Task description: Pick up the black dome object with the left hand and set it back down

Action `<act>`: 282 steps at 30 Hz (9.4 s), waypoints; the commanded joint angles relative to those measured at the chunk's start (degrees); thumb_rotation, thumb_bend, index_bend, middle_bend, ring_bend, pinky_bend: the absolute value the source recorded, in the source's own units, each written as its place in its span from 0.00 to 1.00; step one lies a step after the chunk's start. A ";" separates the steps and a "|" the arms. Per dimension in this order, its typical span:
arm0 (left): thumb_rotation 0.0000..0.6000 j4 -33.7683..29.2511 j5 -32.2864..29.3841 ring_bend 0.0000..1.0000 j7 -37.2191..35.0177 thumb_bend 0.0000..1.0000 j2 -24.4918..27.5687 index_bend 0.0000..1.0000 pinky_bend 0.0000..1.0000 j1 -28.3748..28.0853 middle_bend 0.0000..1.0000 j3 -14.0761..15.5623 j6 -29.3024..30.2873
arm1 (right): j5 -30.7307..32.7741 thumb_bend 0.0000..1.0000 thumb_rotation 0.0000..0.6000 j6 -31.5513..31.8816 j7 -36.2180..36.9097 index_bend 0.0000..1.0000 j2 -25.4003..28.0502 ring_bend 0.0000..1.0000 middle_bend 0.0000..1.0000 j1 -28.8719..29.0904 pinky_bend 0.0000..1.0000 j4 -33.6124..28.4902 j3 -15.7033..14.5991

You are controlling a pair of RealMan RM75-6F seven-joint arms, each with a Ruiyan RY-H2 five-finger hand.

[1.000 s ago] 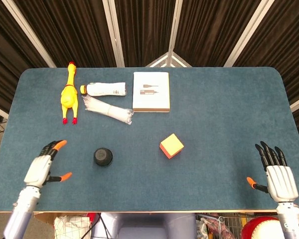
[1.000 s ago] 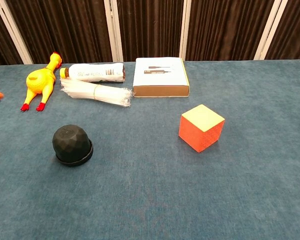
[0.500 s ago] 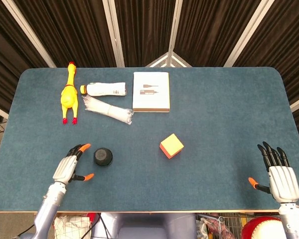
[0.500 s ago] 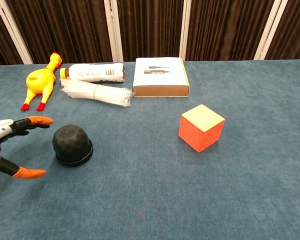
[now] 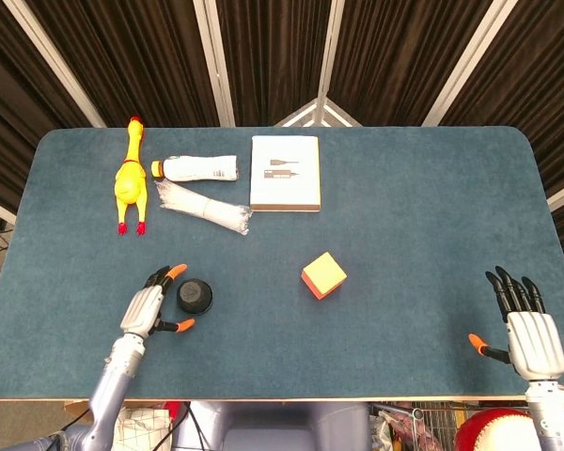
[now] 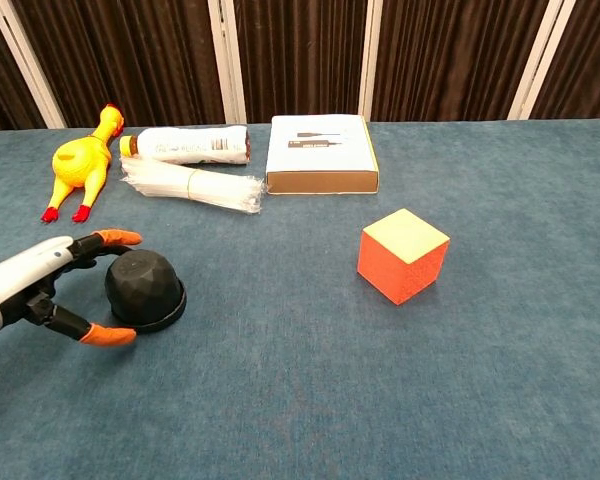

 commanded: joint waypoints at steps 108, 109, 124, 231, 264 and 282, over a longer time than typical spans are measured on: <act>1.00 -27.63 6.71 0.00 -10.82 0.59 25.82 0.35 0.00 7.83 0.42 -0.90 10.82 | -0.89 0.19 1.00 -1.23 2.31 0.02 0.90 0.12 0.03 0.24 0.00 -1.65 -1.36; 1.00 -23.60 4.11 0.00 -11.88 0.59 23.43 0.34 0.00 7.01 0.42 0.61 7.07 | -0.85 0.19 1.00 -1.18 2.32 0.02 0.90 0.12 0.03 0.22 0.00 -1.67 -1.33; 1.00 -38.78 13.60 0.00 -11.26 0.59 28.27 0.34 0.00 4.70 0.42 -10.59 16.19 | -0.55 0.19 1.00 -1.48 2.40 0.02 0.91 0.12 0.03 0.30 0.00 -1.45 -1.28; 1.00 -20.54 -8.84 0.00 11.24 0.64 12.26 0.25 0.00 -6.20 0.47 -7.23 6.55 | 0.06 0.19 1.00 -5.01 4.82 0.02 1.38 0.12 0.03 1.46 0.00 -1.90 -2.26; 1.00 -18.45 -20.92 0.00 22.48 0.21 11.26 0.03 0.00 -12.94 0.00 -4.71 -2.38 | 0.13 0.19 1.00 -5.46 5.91 0.02 1.54 0.12 0.03 1.53 0.00 -1.63 -2.45; 1.00 -26.72 -8.70 0.00 16.93 0.27 33.87 0.20 0.00 10.25 0.06 7.80 24.60 | -0.04 0.19 1.00 -1.35 2.23 0.02 0.05 0.12 0.03 0.74 0.00 -0.24 -0.76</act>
